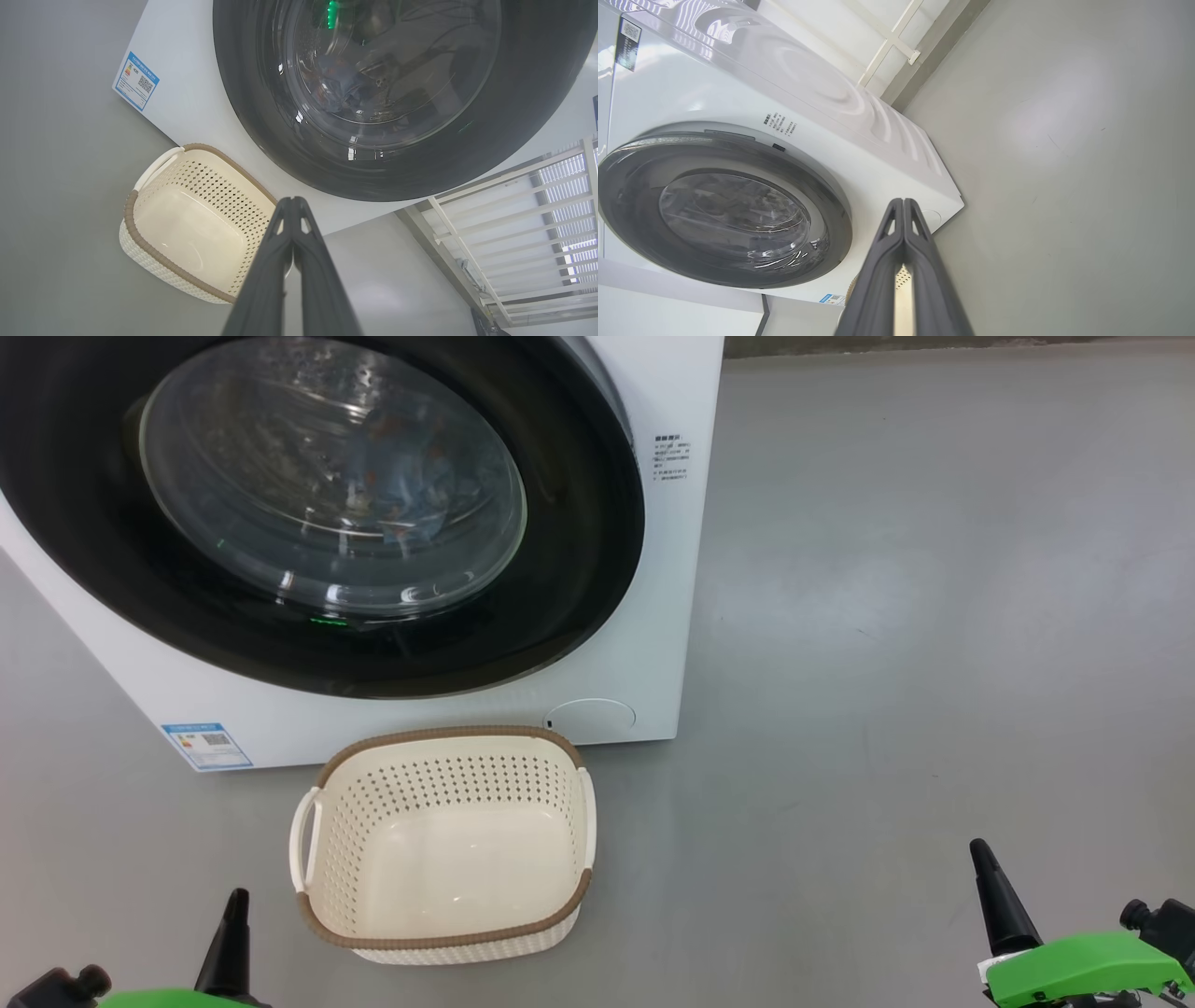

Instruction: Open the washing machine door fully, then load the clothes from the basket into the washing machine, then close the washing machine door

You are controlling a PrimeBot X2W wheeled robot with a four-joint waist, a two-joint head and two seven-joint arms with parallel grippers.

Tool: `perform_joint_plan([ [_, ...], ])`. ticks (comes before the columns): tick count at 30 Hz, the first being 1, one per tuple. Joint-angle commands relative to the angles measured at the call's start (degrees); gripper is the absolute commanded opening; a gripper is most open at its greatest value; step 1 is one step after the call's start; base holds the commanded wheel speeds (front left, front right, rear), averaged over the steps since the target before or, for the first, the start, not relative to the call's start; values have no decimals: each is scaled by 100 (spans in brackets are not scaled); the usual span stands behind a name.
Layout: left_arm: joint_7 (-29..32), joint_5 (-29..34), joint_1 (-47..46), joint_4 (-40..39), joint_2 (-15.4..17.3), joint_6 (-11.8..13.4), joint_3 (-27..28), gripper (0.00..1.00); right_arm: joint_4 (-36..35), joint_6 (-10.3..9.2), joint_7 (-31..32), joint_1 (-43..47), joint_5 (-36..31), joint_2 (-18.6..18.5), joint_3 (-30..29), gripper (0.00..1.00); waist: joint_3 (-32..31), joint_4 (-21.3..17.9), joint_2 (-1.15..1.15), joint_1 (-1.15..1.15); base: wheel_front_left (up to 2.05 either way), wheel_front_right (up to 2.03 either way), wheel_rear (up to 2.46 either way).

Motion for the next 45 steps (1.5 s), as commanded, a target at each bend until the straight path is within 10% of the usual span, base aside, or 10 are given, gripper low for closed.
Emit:
perform_joint_plan([
  [1,37,-186,-263,-161,68,-6,166,0,-182,-18,40,-157,182,-31,36,0,-8,4,0,0,0,0,0],
  [45,779,-2525,-412,-220,-245,-10,477,0,-534,-30,786,-218,2650,214,-175,0,-201,110,0,0,0,0,0],
])
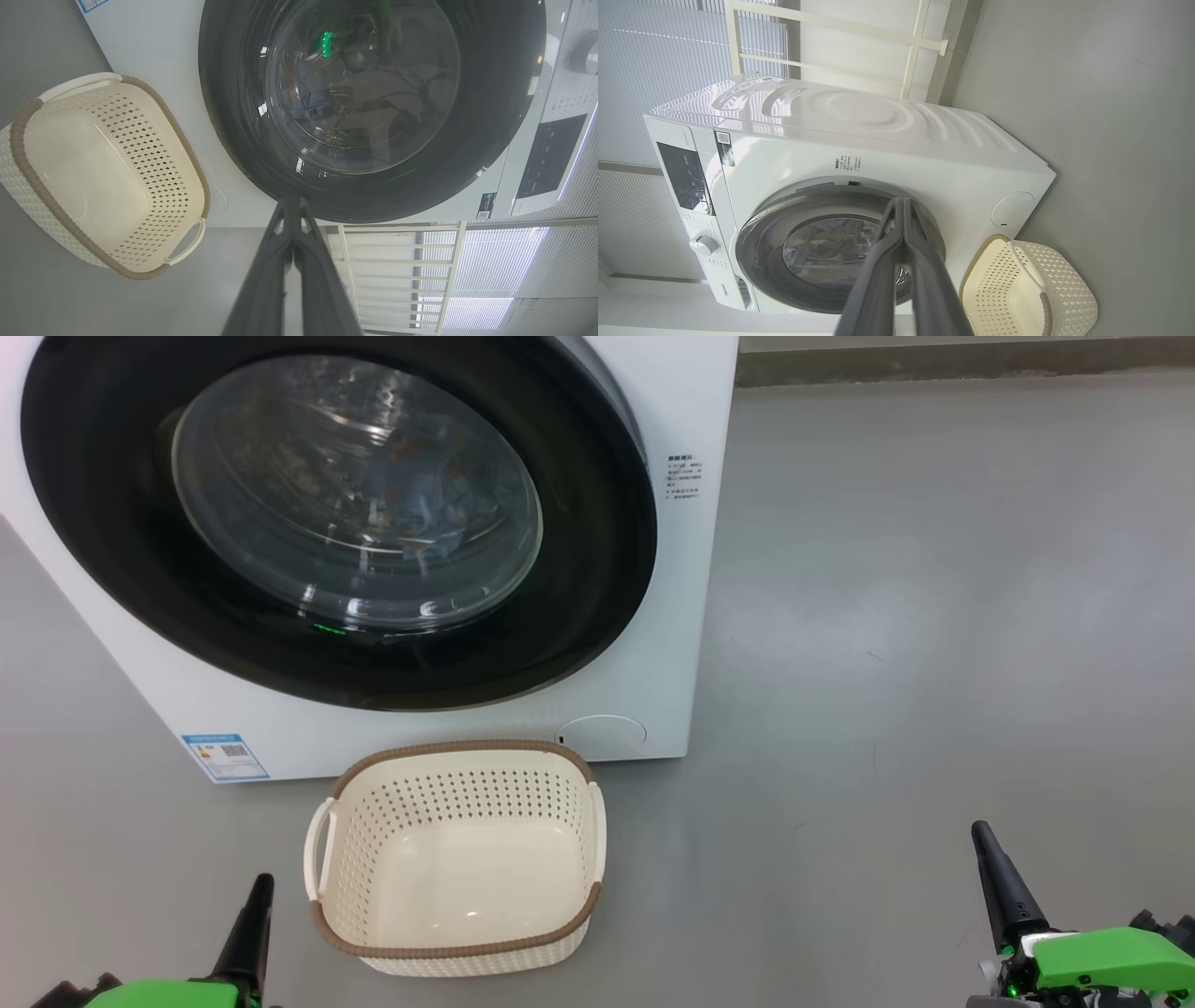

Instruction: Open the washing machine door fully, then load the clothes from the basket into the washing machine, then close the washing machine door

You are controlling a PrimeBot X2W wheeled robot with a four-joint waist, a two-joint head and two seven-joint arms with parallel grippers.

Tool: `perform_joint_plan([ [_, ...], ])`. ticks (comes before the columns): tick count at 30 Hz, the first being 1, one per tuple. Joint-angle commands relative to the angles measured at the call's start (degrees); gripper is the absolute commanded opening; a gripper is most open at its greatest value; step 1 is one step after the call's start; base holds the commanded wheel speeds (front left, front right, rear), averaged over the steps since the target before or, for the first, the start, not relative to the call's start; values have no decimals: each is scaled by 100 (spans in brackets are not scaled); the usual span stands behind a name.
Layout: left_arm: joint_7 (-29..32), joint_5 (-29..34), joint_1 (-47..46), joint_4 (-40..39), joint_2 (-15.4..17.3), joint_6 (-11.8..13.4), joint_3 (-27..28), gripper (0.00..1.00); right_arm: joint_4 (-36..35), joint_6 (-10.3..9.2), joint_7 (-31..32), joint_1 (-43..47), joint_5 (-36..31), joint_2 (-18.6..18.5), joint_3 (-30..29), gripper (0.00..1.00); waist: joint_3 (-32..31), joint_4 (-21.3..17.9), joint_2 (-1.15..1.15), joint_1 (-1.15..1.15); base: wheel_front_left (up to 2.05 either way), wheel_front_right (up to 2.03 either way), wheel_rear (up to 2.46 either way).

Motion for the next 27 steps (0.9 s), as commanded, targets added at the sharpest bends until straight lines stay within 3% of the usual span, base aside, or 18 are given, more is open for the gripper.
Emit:
perform_joint_plan([
  [1,73,-133,-279,-167,72,-14,200,0,-196,-28,49,-215,167,2,68,0,-5,3,0,0,0,0,0],
  [13,273,-764,-319,-183,-13,-15,284,0,-291,-32,250,-231,834,68,12,0,-58,32,0,0,0,0,0],
  [27,275,-763,-319,-184,-14,-15,286,0,-291,-32,249,-231,835,68,13,0,-57,32,0,0,0,0,0],
])
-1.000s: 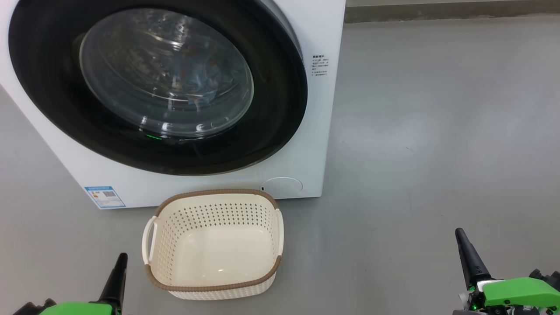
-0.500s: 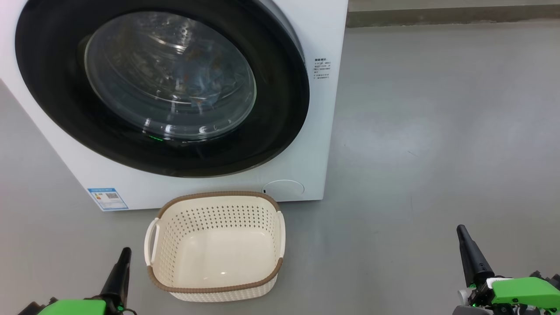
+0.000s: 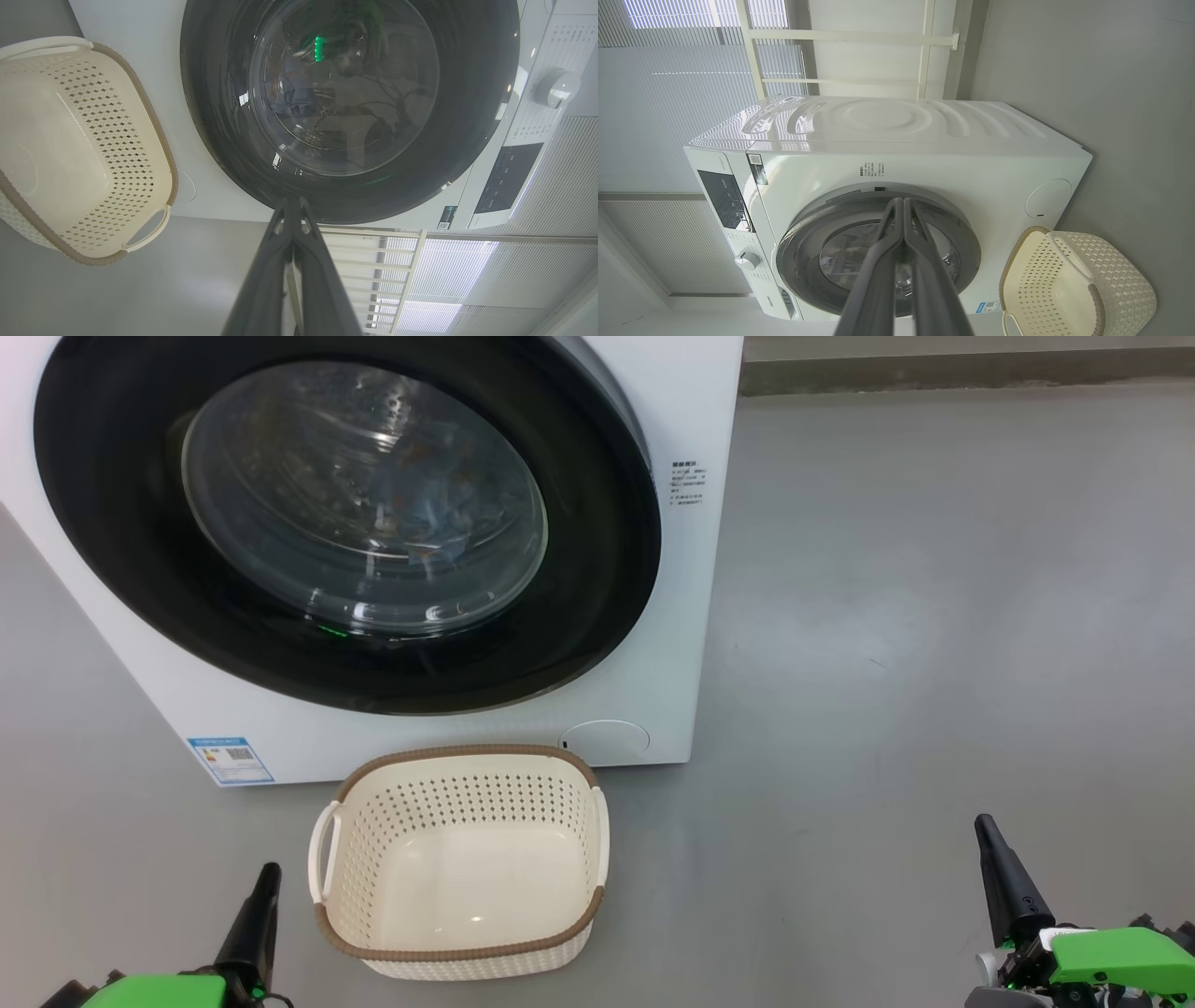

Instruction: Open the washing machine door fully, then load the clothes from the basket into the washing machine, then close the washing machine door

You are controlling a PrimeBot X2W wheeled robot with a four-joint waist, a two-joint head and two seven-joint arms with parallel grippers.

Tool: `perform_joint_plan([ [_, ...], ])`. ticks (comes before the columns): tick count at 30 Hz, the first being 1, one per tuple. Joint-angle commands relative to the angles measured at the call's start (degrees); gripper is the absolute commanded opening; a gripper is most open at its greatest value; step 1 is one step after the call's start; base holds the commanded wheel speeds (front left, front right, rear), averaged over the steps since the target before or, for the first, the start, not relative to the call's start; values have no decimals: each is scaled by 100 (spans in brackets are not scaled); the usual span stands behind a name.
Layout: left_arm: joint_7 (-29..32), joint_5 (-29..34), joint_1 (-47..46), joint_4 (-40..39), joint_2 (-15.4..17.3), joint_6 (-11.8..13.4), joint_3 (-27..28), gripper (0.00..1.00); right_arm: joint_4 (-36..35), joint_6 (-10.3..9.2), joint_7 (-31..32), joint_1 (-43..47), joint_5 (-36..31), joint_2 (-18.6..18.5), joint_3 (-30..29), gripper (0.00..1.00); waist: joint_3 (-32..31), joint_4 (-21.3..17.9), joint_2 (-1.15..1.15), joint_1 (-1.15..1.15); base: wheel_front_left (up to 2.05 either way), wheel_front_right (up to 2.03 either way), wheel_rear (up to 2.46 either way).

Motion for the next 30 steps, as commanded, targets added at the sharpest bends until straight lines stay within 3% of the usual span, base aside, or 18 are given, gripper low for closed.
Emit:
perform_joint_plan([
  [1,35,-50,-247,-168,72,-15,203,0,-173,10,47,-226,57,-21,125,0,0,0,0,0,0,0,0],
  [30,37,-47,-247,-169,70,-15,206,0,-174,10,46,-226,59,-21,127,0,0,0,0,0,0,0,0],
])
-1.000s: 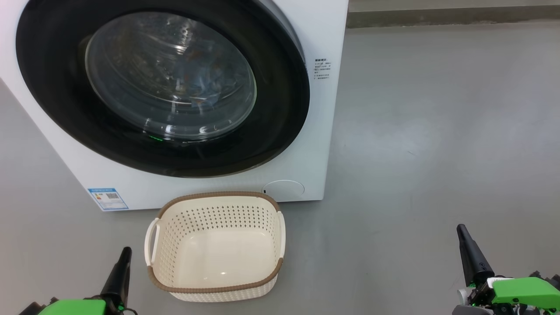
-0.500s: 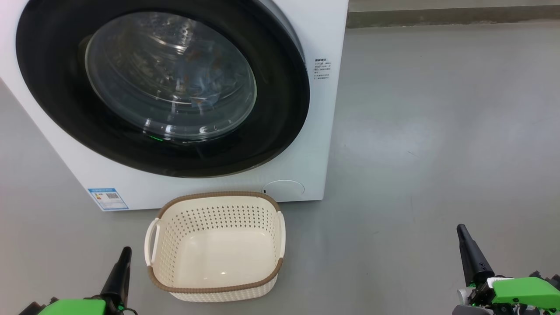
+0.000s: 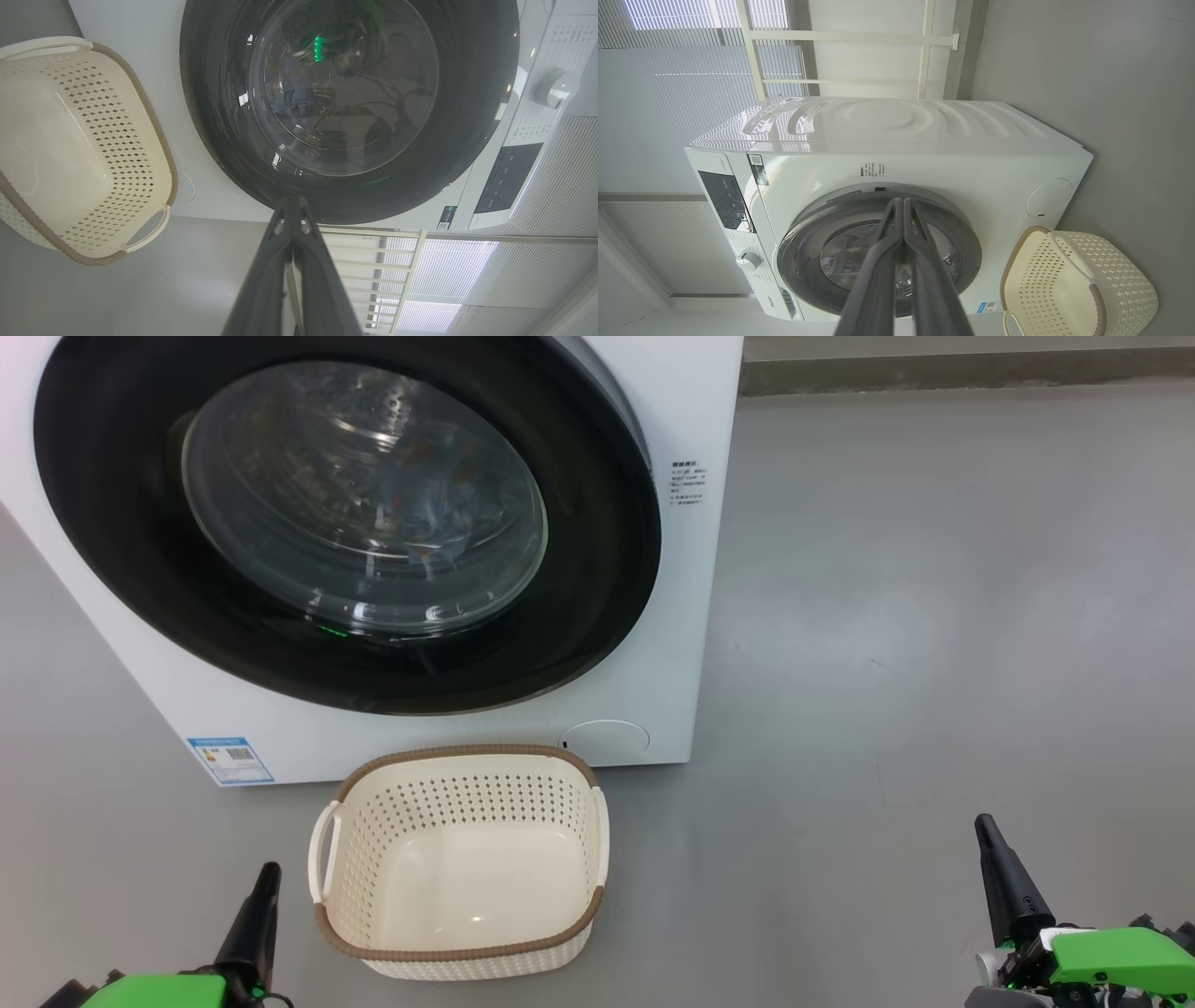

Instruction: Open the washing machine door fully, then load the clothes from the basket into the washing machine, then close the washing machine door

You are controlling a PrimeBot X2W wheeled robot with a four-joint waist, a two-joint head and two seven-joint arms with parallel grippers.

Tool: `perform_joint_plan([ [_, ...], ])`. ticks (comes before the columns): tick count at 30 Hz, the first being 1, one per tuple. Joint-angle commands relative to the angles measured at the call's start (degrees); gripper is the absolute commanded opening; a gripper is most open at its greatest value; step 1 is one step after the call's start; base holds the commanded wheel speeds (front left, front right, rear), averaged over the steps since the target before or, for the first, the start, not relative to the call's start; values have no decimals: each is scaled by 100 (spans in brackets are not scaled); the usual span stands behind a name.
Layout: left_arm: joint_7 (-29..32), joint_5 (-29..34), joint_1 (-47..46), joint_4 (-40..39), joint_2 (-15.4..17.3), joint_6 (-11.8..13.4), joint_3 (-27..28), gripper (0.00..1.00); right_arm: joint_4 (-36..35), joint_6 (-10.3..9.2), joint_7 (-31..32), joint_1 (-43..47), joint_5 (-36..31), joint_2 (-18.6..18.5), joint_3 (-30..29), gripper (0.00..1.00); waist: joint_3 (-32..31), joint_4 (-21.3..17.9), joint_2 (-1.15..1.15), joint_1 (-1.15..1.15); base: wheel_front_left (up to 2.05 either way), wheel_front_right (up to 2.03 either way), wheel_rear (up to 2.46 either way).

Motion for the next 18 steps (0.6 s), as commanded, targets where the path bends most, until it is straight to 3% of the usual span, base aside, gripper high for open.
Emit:
perform_joint_plan([
  [1,37,-47,-243,-169,71,-15,204,0,-174,10,46,-225,37,-22,128,0,0,0,0,0,0,0,0],
  [18,38,-47,-243,-169,71,-15,205,0,-174,10,45,-225,38,-22,129,0,0,0,0,0,0,0,0],
])
